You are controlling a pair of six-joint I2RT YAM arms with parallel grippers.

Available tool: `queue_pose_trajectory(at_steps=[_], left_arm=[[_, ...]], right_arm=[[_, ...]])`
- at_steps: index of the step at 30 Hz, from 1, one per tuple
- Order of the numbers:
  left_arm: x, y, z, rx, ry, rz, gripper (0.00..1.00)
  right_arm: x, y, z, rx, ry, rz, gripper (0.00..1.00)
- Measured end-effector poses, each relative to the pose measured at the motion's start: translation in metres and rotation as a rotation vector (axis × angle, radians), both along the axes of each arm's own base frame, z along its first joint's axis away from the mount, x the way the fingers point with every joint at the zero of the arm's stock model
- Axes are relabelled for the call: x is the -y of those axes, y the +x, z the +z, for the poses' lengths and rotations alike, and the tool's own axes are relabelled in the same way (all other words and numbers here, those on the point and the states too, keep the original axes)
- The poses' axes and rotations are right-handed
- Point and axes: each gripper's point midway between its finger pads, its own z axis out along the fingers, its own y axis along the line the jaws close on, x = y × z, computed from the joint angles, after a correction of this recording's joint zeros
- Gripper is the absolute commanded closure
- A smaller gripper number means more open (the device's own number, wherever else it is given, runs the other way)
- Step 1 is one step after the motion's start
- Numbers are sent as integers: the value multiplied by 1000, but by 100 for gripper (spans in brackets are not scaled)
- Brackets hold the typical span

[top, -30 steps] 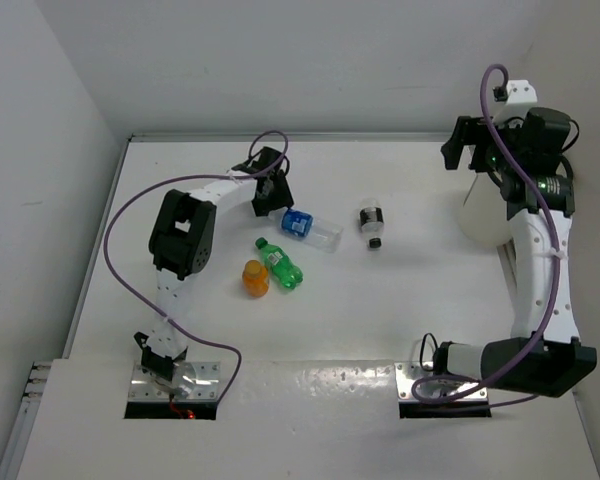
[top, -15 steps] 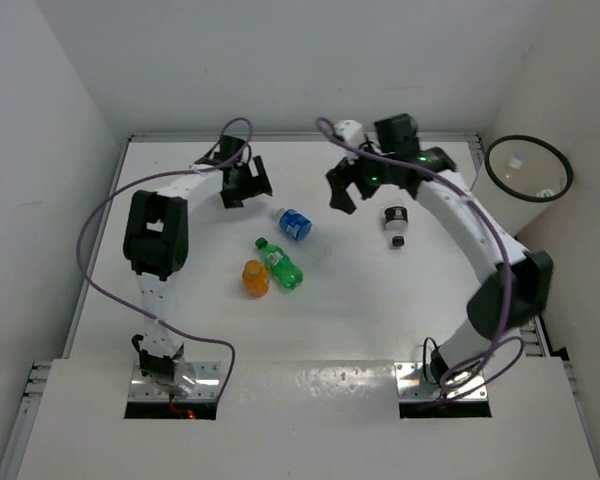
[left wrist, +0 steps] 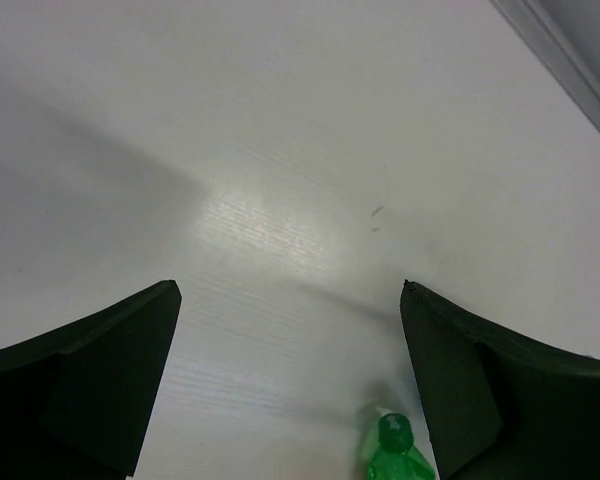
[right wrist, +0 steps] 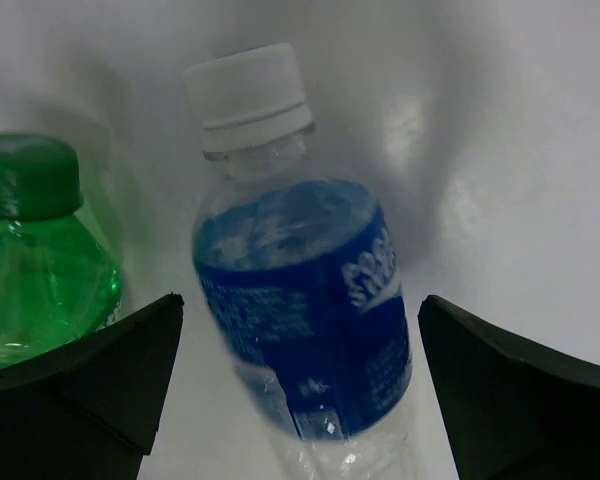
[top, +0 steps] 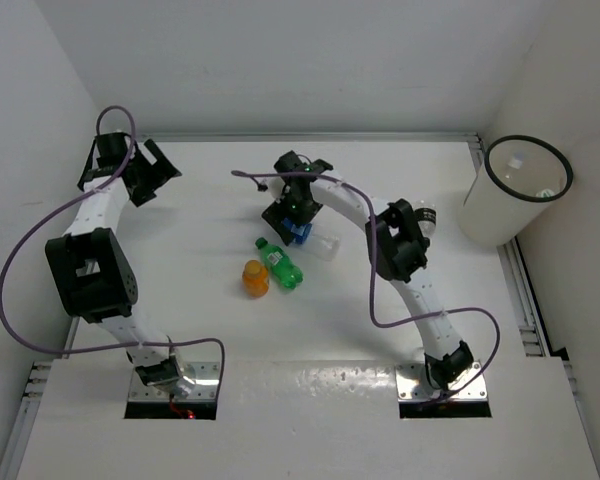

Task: Put the plastic bottles in the bin

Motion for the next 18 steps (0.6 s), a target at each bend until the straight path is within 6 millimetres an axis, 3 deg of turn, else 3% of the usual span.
queue_pose_trajectory(at_steps=[2,3,6,9,10,13,14,16,18], left_arm=[[-2,-8,-12,-30,-17,-5,1],[-1,-13,-18,-48,-28,-13,1],[3,-19,-24,-67,-48,-36,1],[7,-19,-23,-64,-62,-56,1],[9,-19,-23,-61,-67,-64,1],[11,-19,-22,-57,-72,-82,4],[12,-19,-22,-50,-72,-88,6],[17,-19,-17,-17,-81,-122,9],[31,-18,-7,54,-103,-199,11]], right_arm=[[7,-16,-16,-41,-52,23,4],[9,-24,-22,-56,-72,39,10],[13,-27,-29,-49,-112,74,20],[19,-16,-31,-10,-134,89,45],[21,-13,-31,-4,-133,93,58],[30,0,-27,26,-137,80,77],[34,5,-24,34,-136,69,88],[46,17,-7,63,-124,29,96],[65,36,35,136,-85,-45,97]])
